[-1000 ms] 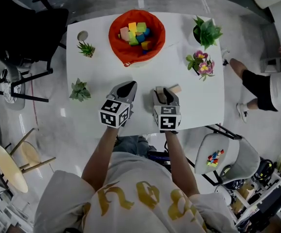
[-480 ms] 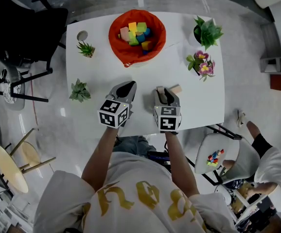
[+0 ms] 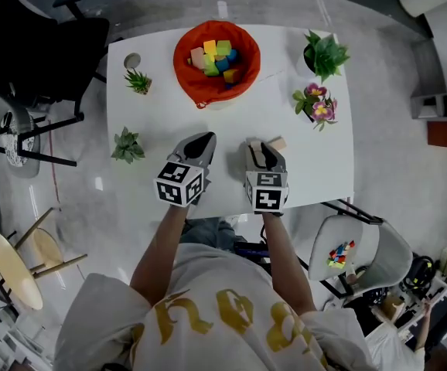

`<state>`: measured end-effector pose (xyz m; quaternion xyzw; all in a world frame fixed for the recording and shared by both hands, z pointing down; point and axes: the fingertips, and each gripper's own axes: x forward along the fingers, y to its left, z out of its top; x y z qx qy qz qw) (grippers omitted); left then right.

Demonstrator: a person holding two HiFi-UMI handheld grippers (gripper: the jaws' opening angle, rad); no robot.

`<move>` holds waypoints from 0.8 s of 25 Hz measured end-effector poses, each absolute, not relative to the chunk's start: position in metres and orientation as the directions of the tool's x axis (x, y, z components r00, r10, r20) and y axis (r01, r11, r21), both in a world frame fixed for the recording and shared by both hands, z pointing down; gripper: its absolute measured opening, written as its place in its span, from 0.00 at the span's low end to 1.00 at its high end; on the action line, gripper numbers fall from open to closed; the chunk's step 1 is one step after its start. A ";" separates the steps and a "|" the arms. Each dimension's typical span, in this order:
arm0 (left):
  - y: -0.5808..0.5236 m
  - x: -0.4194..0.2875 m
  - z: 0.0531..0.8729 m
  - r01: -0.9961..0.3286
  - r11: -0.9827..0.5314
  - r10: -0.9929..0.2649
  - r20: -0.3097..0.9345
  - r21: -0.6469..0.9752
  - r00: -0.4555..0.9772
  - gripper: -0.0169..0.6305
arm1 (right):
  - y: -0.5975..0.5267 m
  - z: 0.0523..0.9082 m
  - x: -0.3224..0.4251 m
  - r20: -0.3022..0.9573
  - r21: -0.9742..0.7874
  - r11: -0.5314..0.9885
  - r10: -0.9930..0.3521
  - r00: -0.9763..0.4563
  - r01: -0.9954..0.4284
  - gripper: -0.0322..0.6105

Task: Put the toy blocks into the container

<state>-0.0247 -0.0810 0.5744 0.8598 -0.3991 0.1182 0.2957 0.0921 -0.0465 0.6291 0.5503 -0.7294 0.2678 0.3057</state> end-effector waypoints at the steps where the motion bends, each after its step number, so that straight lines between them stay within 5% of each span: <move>1: -0.081 -0.025 0.572 -0.758 -0.505 -0.621 0.436 0.413 0.652 0.03 | -0.047 0.627 0.092 0.737 -0.055 0.251 -0.643 -0.209 -0.966 0.30; 20: -0.073 -0.033 0.514 -0.776 -0.477 -0.703 0.351 0.413 0.618 0.03 | -0.047 0.567 0.086 0.649 -0.077 0.288 -0.712 -0.267 -0.954 0.30</move>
